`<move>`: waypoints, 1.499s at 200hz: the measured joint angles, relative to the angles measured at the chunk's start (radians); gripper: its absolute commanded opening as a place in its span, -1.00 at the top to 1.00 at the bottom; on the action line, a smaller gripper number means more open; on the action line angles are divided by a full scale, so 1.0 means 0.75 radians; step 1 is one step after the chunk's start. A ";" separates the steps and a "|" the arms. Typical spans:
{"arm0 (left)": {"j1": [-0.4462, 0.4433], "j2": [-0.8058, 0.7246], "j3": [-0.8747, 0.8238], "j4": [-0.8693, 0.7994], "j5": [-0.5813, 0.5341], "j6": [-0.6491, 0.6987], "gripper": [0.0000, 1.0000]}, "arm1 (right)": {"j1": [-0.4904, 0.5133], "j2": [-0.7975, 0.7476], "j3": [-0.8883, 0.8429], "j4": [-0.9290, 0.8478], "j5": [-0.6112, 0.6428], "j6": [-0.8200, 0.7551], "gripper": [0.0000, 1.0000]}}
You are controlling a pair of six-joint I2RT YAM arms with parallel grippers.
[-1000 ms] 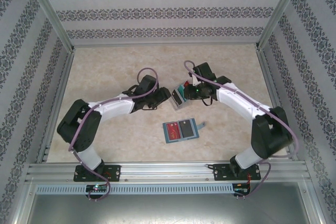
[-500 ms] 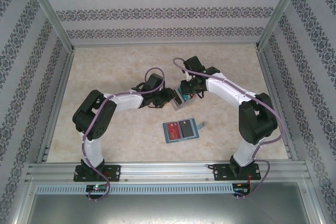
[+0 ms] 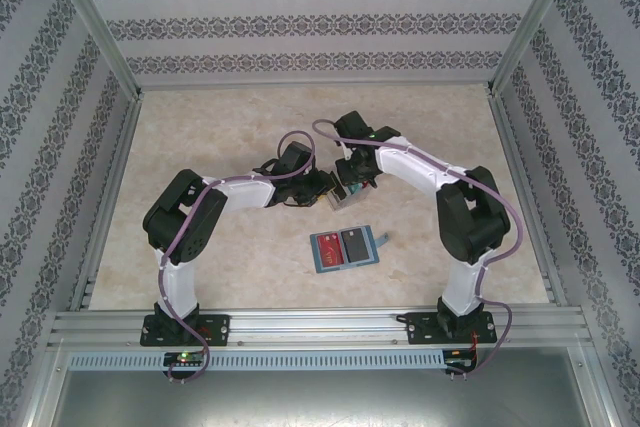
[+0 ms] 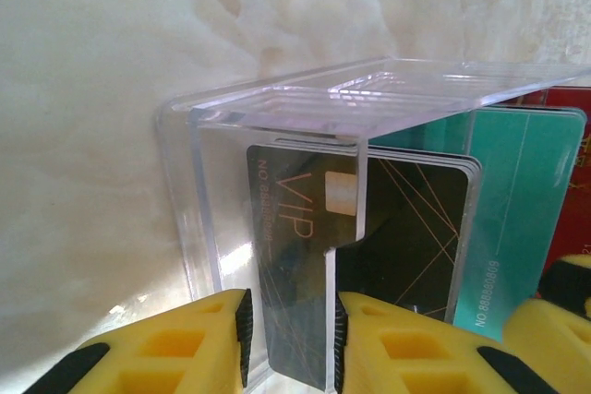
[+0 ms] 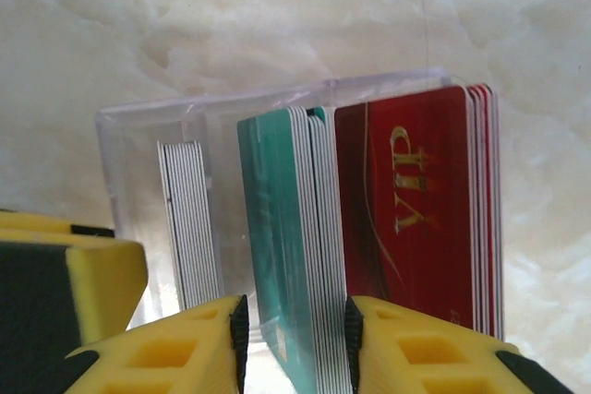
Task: Put the credit cards into the card holder
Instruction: Pick up the credit card from the storage box.
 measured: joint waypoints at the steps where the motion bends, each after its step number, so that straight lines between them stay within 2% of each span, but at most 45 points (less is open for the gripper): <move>1: 0.000 0.000 -0.001 0.000 0.000 0.000 0.39 | 0.002 0.004 0.002 -0.001 0.007 -0.003 0.30; 61: 0.000 -0.001 -0.011 0.020 0.000 0.000 0.39 | 0.060 0.072 0.078 -0.031 0.218 -0.064 0.24; 150: 0.000 -0.003 -0.025 0.046 0.000 -0.005 0.40 | 0.081 0.128 0.098 -0.039 0.301 -0.064 0.26; 192: 0.000 -0.005 -0.028 0.050 0.000 -0.005 0.40 | 0.095 0.128 0.098 -0.028 0.358 -0.073 0.37; 300: 0.000 -0.006 -0.038 0.070 0.000 -0.010 0.40 | 0.097 0.120 0.097 -0.028 0.363 -0.073 0.40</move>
